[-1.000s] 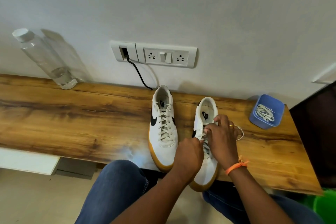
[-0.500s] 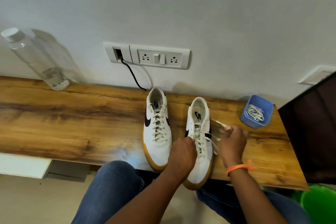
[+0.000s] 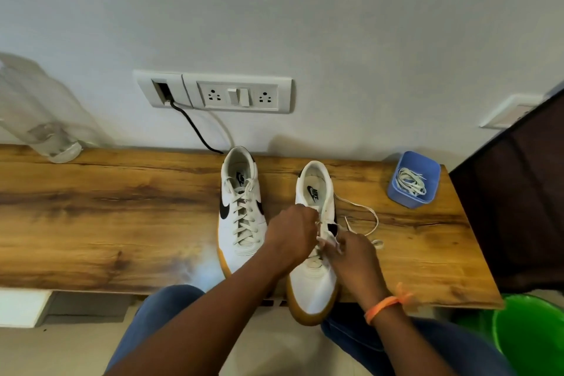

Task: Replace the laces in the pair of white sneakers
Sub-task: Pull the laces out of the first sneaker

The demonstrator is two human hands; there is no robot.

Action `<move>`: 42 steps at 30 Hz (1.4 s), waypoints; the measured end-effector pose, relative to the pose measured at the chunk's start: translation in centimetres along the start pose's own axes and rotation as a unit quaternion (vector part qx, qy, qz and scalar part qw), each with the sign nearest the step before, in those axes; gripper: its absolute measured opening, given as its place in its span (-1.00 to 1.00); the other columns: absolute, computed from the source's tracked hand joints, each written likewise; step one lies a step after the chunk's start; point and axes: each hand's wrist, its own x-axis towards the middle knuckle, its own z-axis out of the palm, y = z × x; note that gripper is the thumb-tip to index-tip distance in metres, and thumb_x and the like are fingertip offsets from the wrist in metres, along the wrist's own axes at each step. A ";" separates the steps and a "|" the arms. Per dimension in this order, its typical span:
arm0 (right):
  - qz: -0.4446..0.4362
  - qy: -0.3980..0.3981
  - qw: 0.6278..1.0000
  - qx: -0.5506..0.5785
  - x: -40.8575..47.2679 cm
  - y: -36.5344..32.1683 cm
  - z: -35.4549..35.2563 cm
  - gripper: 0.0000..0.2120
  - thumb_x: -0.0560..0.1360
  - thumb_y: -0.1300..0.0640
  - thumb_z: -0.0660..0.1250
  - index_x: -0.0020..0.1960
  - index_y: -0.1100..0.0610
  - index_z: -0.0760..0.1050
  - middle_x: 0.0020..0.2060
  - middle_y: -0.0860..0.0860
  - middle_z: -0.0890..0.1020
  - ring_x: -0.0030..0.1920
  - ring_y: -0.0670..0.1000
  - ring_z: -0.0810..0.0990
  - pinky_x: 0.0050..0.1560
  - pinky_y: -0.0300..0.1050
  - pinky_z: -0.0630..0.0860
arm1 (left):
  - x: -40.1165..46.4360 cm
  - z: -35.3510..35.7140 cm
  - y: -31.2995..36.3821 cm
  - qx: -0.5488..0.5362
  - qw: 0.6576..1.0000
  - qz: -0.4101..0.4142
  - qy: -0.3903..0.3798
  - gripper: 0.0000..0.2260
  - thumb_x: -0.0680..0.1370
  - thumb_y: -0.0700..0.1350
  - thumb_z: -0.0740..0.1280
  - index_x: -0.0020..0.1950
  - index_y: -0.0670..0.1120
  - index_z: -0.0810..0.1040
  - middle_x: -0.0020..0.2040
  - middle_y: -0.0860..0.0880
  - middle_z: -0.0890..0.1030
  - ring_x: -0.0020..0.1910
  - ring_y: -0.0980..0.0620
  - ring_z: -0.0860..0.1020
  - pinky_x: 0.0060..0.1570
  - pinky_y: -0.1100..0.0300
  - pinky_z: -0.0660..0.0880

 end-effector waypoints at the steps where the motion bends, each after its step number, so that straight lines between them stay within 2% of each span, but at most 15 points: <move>1: -0.006 0.004 1.000 0.012 0.1 0.3 0.6 -0.89 0.51 0.05 0.38 0.00 0.05 0.58 -0.16 -0.04 0.60 -0.15 -0.06 0.56 -0.25 -0.42 0.32 | 0.3 0.4 -0.1 -0.003 1.000 -0.002 -0.017 -0.89 0.54 -0.11 0.32 -0.05 -0.11 0.61 -0.07 -0.10 0.63 -0.13 -0.12 0.63 -0.16 0.03 0.59; 4: 0.000 0.032 0.999 -0.022 0.6 0.5 1.5 -0.75 0.51 0.05 0.36 0.11 0.16 0.60 -0.03 0.12 0.64 -0.01 0.10 0.61 -0.12 -0.19 0.41 | 1.3 1.6 -0.6 -0.048 0.999 -0.020 -0.018 -0.87 0.51 -0.18 0.33 -0.05 -0.12 0.67 -0.12 -0.10 0.67 -0.19 -0.09 0.65 -0.16 0.02 0.64; 8: -0.018 0.053 0.996 -0.070 1.4 0.2 2.3 -0.76 0.54 0.01 0.30 0.03 0.17 0.59 -0.04 0.15 0.59 -0.08 0.13 0.60 -0.18 -0.12 0.42 | 2.8 0.7 -0.6 -0.145 0.988 -0.052 -0.028 -0.85 0.52 -0.22 0.32 -0.13 -0.24 0.66 -0.17 -0.15 0.68 -0.30 -0.01 0.63 -0.31 0.34 0.50; 12: -0.044 0.062 0.993 -0.086 2.3 -0.6 2.6 -0.76 0.56 -0.01 0.26 0.02 0.14 0.56 -0.04 0.09 0.57 -0.08 0.10 0.59 -0.17 -0.09 0.49 | 4.4 -3.2 -2.0 -0.266 0.938 -0.163 -0.153 -0.88 0.49 -0.19 0.41 -0.22 -0.21 0.63 -0.45 -0.04 0.58 -0.57 0.13 0.48 -0.49 0.30 0.42; 15: -0.057 0.051 0.994 -0.083 2.4 -0.8 2.6 -0.74 0.56 -0.03 0.26 0.13 0.11 0.52 0.00 0.07 0.58 -0.03 0.09 0.60 -0.10 -0.04 0.55 | 4.4 -5.5 -3.7 -0.261 0.912 -0.180 -0.262 -0.85 0.48 -0.17 0.45 -0.26 -0.14 0.56 -0.48 0.01 0.49 -0.54 0.11 0.36 -0.52 0.28 0.31; 17: -0.056 0.040 0.994 -0.080 2.4 -1.0 2.4 -0.70 0.56 -0.03 0.25 0.23 0.08 0.49 0.03 0.07 0.59 0.00 0.09 0.59 -0.08 -0.04 0.55 | 4.3 -5.5 -4.1 -0.263 0.921 -0.179 -0.227 -0.82 0.48 -0.13 0.46 -0.29 -0.12 0.56 -0.48 0.05 0.47 -0.53 0.12 0.34 -0.54 0.30 0.26; 19: -0.069 0.038 0.993 -0.084 2.5 -1.1 2.2 -0.67 0.56 -0.02 0.27 0.27 0.08 0.48 0.04 0.07 0.60 0.02 0.07 0.59 -0.07 -0.09 0.53 | 4.5 -4.6 -3.9 -0.205 0.966 -0.129 -0.086 -0.79 0.49 -0.02 0.45 -0.29 -0.09 0.61 -0.47 0.12 0.51 -0.52 0.20 0.42 -0.50 0.36 0.30; 21: -0.089 0.038 0.992 -0.081 2.8 -1.2 1.8 -0.67 0.54 -0.02 0.31 0.25 0.09 0.50 0.02 0.06 0.63 0.01 0.07 0.60 -0.09 -0.11 0.51 | 4.8 -3.7 -3.3 -0.110 0.993 -0.047 0.023 -0.81 0.49 0.07 0.43 -0.21 -0.03 0.67 -0.30 0.10 0.63 -0.33 0.21 0.55 -0.35 0.29 0.42; 22: -0.099 0.035 0.992 -0.076 2.9 -1.2 1.7 -0.69 0.53 -0.01 0.32 0.22 0.09 0.50 0.00 0.07 0.64 -0.01 0.07 0.60 -0.11 -0.10 0.52 | 4.8 -3.2 -3.0 -0.067 0.997 -0.020 0.034 -0.82 0.48 0.08 0.42 -0.17 -0.01 0.69 -0.22 0.08 0.67 -0.24 0.16 0.59 -0.27 0.21 0.49; 25: -0.115 0.027 0.990 -0.073 3.1 -1.3 1.8 -0.72 0.52 0.02 0.33 0.19 0.11 0.50 -0.01 0.08 0.64 -0.04 0.07 0.61 -0.13 -0.08 0.55 | 4.8 -1.7 -2.6 0.009 1.000 -0.015 -0.017 -0.85 0.52 0.01 0.40 -0.05 -0.04 0.71 -0.09 -0.01 0.70 -0.13 -0.01 0.65 -0.14 0.07 0.61; 28: -0.114 0.029 0.991 -0.071 3.2 -1.6 1.7 -0.70 0.52 0.02 0.33 0.22 0.10 0.49 0.00 0.08 0.64 -0.03 0.08 0.62 -0.15 -0.11 0.53 | 4.9 -1.4 -2.9 -0.056 0.998 -0.020 -0.037 -0.89 0.51 -0.13 0.40 -0.10 -0.07 0.73 -0.16 0.00 0.70 -0.19 0.02 0.65 -0.12 0.06 0.62; 32: -0.108 0.021 0.991 -0.072 3.2 -1.7 1.7 -0.68 0.53 -0.02 0.30 0.23 0.09 0.48 -0.05 0.09 0.64 -0.07 0.08 0.62 -0.19 -0.09 0.52 | 5.3 -3.5 -3.0 -0.126 0.986 -0.057 -0.091 -0.84 0.56 -0.14 0.38 -0.15 -0.17 0.69 -0.32 0.07 0.60 -0.31 0.15 0.55 -0.28 0.24 0.47; 36: -0.108 0.020 0.990 -0.087 3.2 -1.6 1.6 -0.72 0.55 0.00 0.29 0.17 0.14 0.50 -0.05 0.10 0.64 -0.09 0.06 0.61 -0.36 -0.35 0.25 | 4.9 -7.1 -5.1 -0.218 0.956 -0.133 -0.142 -0.84 0.61 -0.14 0.33 -0.17 -0.11 0.58 -0.31 0.01 0.53 -0.39 0.13 0.43 -0.40 0.29 0.34; 39: -0.115 0.025 0.989 -0.091 3.2 -1.7 1.7 -0.72 0.55 -0.01 0.29 0.18 0.12 0.50 0.00 0.08 0.63 -0.04 0.06 0.60 -0.23 -0.22 0.42 | 4.8 -7.5 -6.5 -0.087 0.973 -0.156 -0.147 -0.87 0.59 -0.14 0.35 -0.07 -0.18 0.62 -0.20 -0.09 0.61 -0.34 0.07 0.46 -0.35 0.22 0.43; 42: -0.112 0.027 0.989 -0.092 3.3 -1.7 2.0 -0.71 0.55 -0.02 0.28 0.19 0.12 0.50 0.01 0.08 0.62 -0.04 0.06 0.60 -0.19 -0.18 0.43 | 5.2 -6.0 -4.9 -0.023 0.994 -0.088 -0.056 -0.85 0.54 -0.21 0.32 0.07 -0.14 0.63 0.02 -0.09 0.65 -0.10 0.00 0.57 -0.10 0.13 0.51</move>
